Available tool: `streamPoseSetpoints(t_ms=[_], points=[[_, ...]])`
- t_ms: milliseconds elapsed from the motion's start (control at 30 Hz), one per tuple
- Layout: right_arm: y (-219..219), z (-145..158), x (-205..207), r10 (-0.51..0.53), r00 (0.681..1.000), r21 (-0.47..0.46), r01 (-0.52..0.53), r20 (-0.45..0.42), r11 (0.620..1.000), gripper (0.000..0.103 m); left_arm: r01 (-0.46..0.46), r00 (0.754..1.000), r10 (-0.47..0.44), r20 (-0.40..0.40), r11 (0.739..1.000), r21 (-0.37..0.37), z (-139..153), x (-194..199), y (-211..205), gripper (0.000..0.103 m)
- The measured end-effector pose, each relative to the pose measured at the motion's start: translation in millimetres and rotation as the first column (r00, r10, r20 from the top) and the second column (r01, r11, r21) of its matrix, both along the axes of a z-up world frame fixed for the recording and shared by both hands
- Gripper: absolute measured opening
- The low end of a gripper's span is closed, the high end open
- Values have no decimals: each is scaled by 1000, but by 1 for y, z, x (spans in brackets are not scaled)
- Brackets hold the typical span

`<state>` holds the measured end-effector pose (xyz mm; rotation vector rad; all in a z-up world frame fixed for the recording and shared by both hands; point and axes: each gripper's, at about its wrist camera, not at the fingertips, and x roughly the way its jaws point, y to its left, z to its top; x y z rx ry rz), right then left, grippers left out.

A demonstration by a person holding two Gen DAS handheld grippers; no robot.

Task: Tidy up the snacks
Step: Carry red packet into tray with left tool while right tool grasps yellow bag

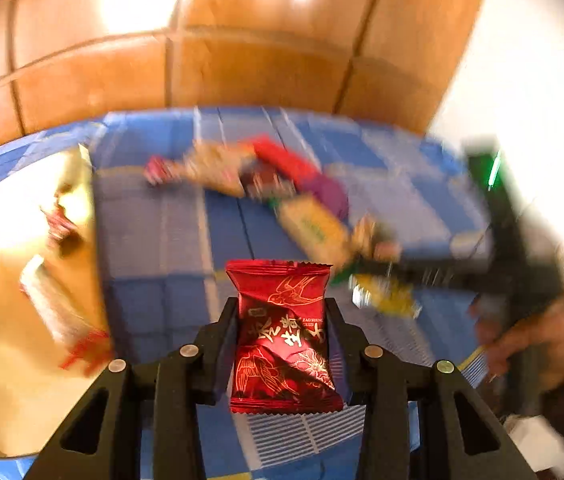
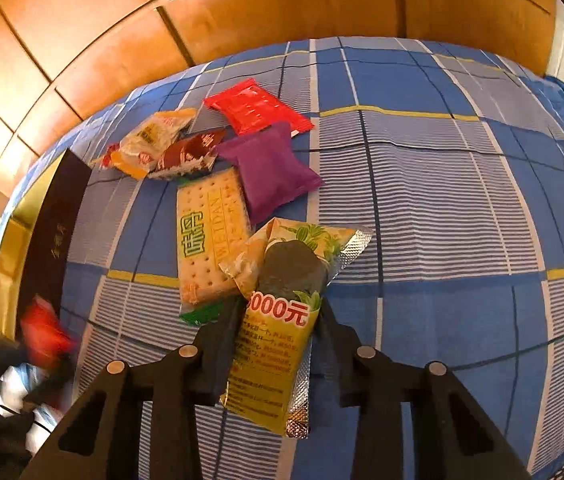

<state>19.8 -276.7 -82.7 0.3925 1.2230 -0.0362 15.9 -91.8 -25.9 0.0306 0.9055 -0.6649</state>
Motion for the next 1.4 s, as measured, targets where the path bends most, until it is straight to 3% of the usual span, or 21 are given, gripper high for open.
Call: streamPoseSetpoints(t_ms=[100, 167, 267, 367, 433, 533, 833, 1133, 1400], points=[[-7, -2, 0, 6, 1000, 39, -6, 2, 999, 37, -116, 993, 115, -11, 988, -103, 28, 15, 40, 41], [-9, -3, -1, 3, 1000, 50, -3, 6, 999, 37, -219, 976, 217, -35, 966, -136, 36, 29, 72, 41], [-6, -4, 0, 7, 1000, 36, -8, 13, 999, 37, -379, 924, 371, -92, 919, -109, 30, 49, 115, 41], [-6, -4, -1, 11, 1000, 34, -12, 21, 999, 38, -493, 858, 468, -211, 865, -88, 10, 63, 154, 41], [-6, -4, 0, 10, 1000, 37, -11, 24, 999, 38, -543, 816, 520, -254, 839, -29, -5, 66, 170, 41], [-6, -4, -1, 8, 1000, 38, -10, 30, 999, 38, -561, 789, 544, -286, 827, 28, -19, 64, 177, 41], [-5, -1, -3, 8, 999, 28, -9, 36, 1000, 39, -495, 808, 511, -294, 859, 132, -42, 68, 140, 45], [-4, -1, -3, 11, 999, 16, -12, 42, 1000, 40, -414, 849, 429, -308, 903, 116, -53, 65, 107, 49], [-4, -1, -2, 16, 998, -2, -15, 57, 1000, 40, -448, 866, 467, -176, 883, 139, -33, 51, 115, 68]])
